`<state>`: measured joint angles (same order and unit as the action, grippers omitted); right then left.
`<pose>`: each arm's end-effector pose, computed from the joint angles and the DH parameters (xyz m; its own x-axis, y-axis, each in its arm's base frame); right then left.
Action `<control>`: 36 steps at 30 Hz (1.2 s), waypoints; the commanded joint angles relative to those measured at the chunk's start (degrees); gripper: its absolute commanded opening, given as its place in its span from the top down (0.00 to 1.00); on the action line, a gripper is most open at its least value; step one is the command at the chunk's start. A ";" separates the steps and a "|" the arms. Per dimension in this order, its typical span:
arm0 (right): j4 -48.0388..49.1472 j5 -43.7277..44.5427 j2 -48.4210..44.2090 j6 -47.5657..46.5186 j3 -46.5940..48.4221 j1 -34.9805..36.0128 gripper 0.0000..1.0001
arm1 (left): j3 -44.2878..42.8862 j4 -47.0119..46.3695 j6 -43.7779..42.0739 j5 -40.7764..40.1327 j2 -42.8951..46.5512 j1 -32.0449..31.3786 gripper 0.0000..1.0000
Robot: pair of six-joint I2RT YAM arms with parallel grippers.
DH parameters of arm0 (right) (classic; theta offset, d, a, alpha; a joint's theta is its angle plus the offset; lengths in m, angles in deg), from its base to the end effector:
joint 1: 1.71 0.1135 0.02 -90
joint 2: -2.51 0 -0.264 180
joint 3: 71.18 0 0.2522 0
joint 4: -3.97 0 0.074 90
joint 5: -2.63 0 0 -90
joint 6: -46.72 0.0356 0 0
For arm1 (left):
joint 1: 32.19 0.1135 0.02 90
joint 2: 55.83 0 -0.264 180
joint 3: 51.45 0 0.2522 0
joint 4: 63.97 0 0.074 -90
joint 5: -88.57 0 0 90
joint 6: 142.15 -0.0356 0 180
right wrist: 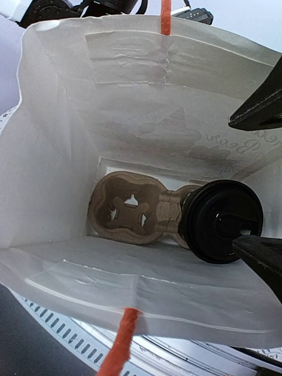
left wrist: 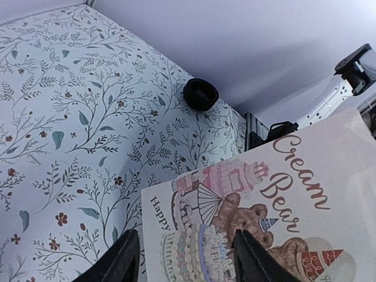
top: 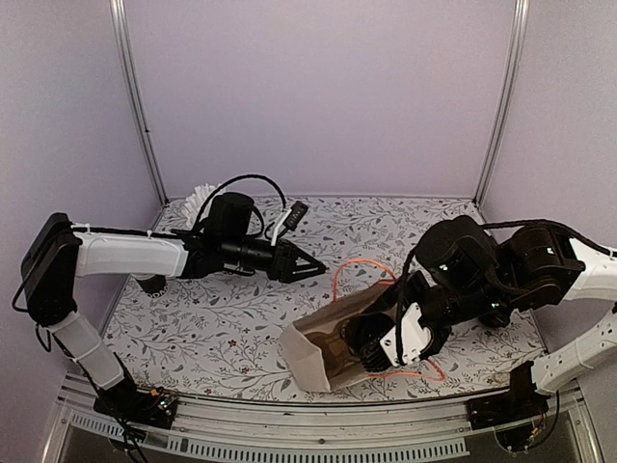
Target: Pack the takeout coffee
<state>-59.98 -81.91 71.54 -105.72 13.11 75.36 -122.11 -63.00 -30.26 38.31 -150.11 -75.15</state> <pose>0.0572 0.2342 0.3442 0.7699 -0.5905 -0.2421 -0.5914 -0.5176 -0.6183 0.2501 -0.2640 0.2335 -0.6366 0.2010 -0.7446 0.7675 0.2603 -0.5859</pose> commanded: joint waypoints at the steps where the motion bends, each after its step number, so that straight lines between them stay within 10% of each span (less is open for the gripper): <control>1: 3.39 0.02 1.22 -1.76 1.00 -1.84 0.36 | 1.71 1.11 -1.31 -2.13 2.83 1.16 0.43; 36: 5.77 -3.64 15.69 -5.19 15.74 -13.92 0.36 | 14.39 2.45 -0.91 -7.72 15.59 5.34 0.43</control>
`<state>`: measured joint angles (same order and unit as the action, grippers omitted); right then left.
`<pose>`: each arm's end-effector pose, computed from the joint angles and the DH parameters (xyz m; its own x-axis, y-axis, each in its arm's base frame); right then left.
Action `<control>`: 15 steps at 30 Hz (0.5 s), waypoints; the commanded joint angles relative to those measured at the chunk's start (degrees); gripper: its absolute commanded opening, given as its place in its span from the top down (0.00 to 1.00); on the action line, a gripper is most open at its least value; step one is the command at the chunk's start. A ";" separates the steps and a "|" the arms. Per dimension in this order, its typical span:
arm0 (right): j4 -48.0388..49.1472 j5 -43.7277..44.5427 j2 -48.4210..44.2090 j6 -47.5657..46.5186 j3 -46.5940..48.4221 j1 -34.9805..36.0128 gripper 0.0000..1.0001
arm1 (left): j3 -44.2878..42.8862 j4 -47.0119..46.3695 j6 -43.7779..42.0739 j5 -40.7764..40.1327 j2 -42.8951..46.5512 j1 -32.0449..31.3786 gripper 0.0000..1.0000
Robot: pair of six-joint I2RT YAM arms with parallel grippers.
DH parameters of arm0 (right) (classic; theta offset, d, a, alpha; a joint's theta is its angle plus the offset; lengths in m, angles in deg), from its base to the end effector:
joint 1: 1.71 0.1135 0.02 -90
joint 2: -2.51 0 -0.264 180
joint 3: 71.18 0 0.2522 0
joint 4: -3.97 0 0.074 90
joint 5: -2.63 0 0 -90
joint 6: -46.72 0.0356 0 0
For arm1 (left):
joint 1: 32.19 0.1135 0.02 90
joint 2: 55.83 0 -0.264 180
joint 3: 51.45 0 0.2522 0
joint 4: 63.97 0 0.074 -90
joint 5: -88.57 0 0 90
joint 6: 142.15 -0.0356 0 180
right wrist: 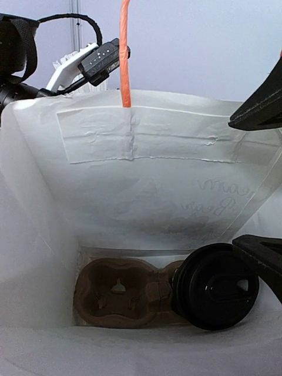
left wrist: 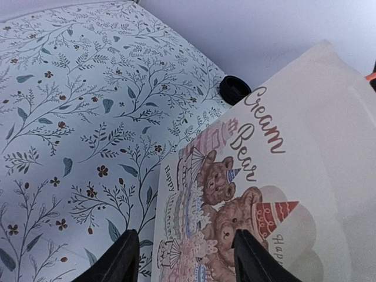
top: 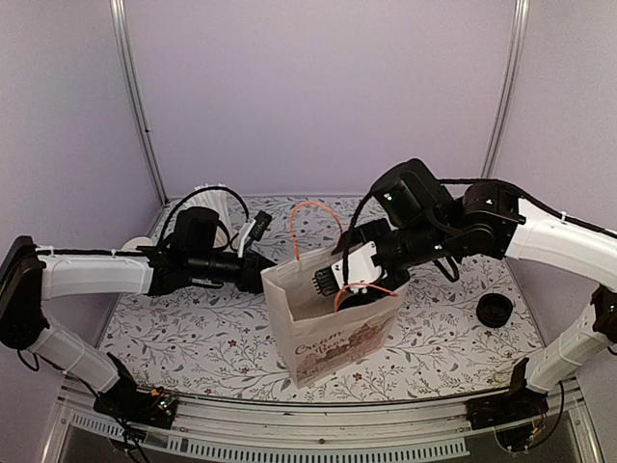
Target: Pack the takeout coffee
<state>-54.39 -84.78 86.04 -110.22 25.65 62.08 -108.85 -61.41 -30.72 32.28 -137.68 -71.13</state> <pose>0.1397 0.2802 0.3563 0.6892 -0.6811 -0.2472 -0.6332 -0.4003 -0.6625 0.2244 -0.2067 0.2234 -0.6604 0.1428 -0.7372 0.7156 0.4173 -0.5601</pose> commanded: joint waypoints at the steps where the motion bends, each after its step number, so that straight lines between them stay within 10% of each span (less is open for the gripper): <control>1: 0.23 -0.61 1.64 -0.85 3.76 -0.74 0.36 | 1.27 1.39 -0.48 -1.96 3.71 1.46 0.43; 15: 3.57 3.77 3.98 -4.39 11.79 -2.49 0.36 | 2.73 13.26 -1.55 -9.69 16.96 2.68 0.43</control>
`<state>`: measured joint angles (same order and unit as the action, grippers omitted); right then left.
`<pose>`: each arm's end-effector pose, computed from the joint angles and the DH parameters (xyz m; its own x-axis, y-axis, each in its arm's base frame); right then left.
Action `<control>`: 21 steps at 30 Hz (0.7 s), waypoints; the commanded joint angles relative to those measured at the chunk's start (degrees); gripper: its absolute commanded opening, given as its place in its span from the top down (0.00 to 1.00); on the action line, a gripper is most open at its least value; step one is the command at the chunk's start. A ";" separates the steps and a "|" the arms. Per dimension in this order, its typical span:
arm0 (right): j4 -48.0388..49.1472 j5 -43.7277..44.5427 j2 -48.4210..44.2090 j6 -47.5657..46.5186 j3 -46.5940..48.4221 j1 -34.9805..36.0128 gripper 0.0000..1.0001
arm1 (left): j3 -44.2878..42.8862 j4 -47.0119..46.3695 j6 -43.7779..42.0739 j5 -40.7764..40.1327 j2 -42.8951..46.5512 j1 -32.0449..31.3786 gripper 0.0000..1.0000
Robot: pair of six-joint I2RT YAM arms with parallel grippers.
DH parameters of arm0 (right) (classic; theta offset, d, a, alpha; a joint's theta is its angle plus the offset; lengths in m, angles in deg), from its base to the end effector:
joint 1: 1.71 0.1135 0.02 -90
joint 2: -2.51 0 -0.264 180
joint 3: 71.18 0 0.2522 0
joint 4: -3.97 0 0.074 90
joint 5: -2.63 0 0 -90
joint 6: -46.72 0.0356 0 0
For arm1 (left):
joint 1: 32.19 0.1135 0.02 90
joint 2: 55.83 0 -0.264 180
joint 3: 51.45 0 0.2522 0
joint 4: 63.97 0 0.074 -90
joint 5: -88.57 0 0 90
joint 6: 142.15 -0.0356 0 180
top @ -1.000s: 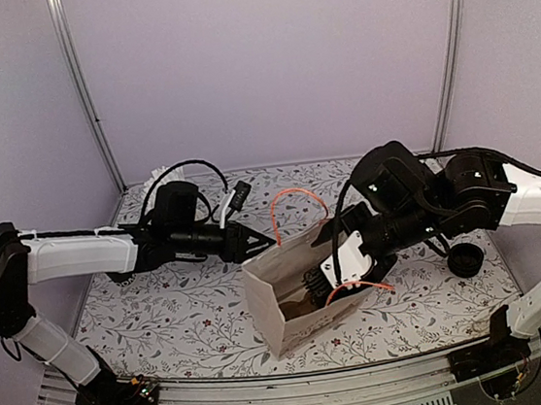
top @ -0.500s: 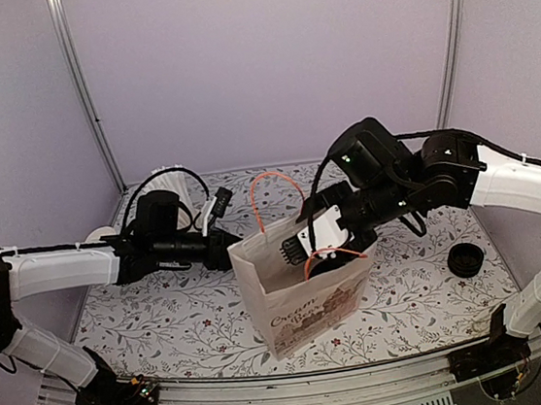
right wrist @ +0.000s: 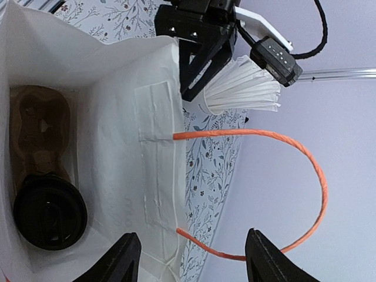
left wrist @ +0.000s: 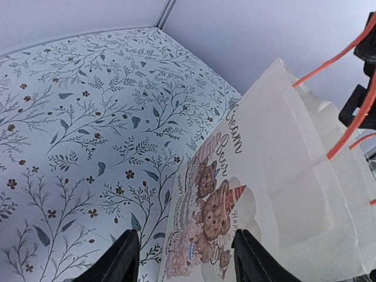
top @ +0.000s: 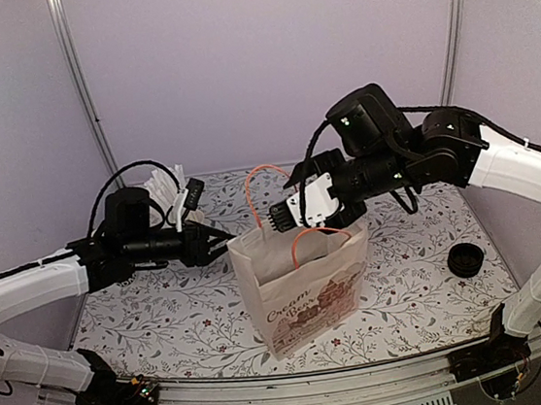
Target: Pack the takeout coffee
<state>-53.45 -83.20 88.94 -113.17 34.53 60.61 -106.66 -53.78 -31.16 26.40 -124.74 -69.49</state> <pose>0.1545 0.2890 0.3926 0.7058 -0.6707 -0.2282 -0.5639 -0.3369 -0.7540 0.2019 -0.1747 0.2574 -0.6144 0.0698 -0.7859 0.7020 0.5032 -0.5040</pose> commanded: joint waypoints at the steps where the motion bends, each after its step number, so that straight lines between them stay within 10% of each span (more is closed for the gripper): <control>1: 2.96 2.65 1.10 -1.40 3.27 -1.06 0.36 | 0.25 6.94 -0.95 -4.80 5.04 1.08 0.43; 12: 2.92 2.23 -2.24 1.15 10.02 -4.31 0.34 | -13.48 30.38 -0.70 -23.78 13.31 1.48 0.44; 21: 0.38 -9.78 -13.60 13.31 4.41 -24.19 0.34 | -27.90 46.50 7.05 -38.66 7.86 3.36 0.49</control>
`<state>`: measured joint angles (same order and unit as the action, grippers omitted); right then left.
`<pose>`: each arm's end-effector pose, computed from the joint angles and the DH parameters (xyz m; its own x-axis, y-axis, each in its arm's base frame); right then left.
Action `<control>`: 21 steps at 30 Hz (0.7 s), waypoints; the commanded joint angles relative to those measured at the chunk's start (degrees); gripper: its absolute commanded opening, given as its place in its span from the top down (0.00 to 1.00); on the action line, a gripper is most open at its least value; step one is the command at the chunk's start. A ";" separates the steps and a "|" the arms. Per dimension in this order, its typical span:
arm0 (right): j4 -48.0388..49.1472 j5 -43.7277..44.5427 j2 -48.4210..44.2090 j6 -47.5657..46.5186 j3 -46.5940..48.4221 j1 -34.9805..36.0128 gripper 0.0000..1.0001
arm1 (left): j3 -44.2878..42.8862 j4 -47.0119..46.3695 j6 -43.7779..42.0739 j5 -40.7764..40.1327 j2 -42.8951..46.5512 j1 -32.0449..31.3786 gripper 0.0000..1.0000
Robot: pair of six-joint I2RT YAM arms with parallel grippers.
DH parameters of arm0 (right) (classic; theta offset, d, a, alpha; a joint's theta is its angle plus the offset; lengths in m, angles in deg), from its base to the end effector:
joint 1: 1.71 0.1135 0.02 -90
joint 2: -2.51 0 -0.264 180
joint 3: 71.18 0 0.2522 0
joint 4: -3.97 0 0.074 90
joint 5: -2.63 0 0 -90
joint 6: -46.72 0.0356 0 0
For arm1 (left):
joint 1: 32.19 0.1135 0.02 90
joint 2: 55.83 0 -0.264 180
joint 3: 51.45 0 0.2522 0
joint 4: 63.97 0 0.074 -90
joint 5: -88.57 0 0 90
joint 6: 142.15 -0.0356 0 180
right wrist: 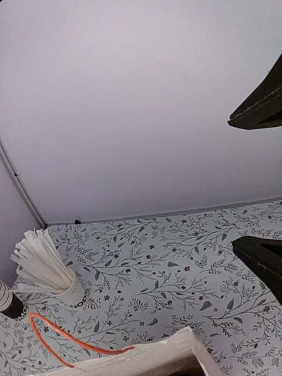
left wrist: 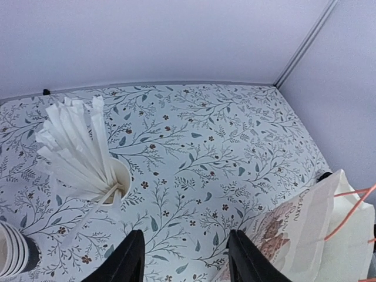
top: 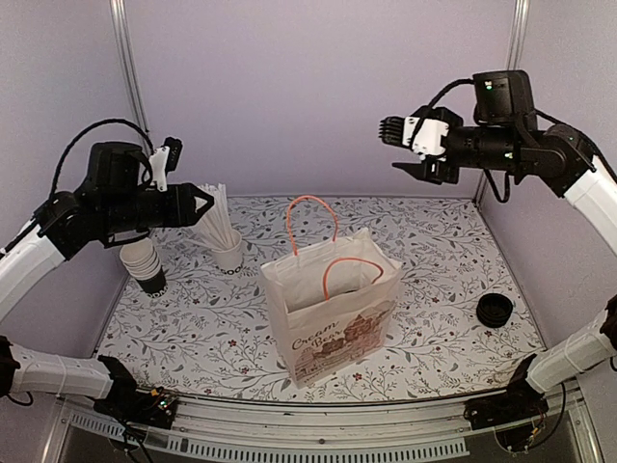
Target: Pack the takeout coffee
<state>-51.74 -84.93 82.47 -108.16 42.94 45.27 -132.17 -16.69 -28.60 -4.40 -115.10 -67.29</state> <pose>0.1953 0.2070 0.4748 0.5305 -0.7574 -0.3807 -0.5255 0.0585 -0.8488 0.1798 -0.1241 0.3849 -0.5410 -0.1075 -0.8341 0.3490 0.8737 -0.3389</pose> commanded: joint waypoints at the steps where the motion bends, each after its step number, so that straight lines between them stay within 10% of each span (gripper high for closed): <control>1: -1.29 -10.40 -8.65 10.39 -7.59 -11.38 0.34 | -2.35 9.72 5.31 -8.28 -1.74 1.22 0.50; 10: 7.15 -34.12 -25.88 30.54 -36.79 -33.38 0.35 | 3.82 5.35 8.77 -5.96 -0.97 1.68 0.46; 21: 23.53 -42.35 -39.51 42.85 -57.20 -42.89 0.35 | -1.06 9.20 11.10 -10.61 -15.03 3.07 0.47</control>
<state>-35.90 -121.69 46.41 -70.85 -13.10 4.94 -129.94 -10.85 -19.47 -11.30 -125.46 -65.21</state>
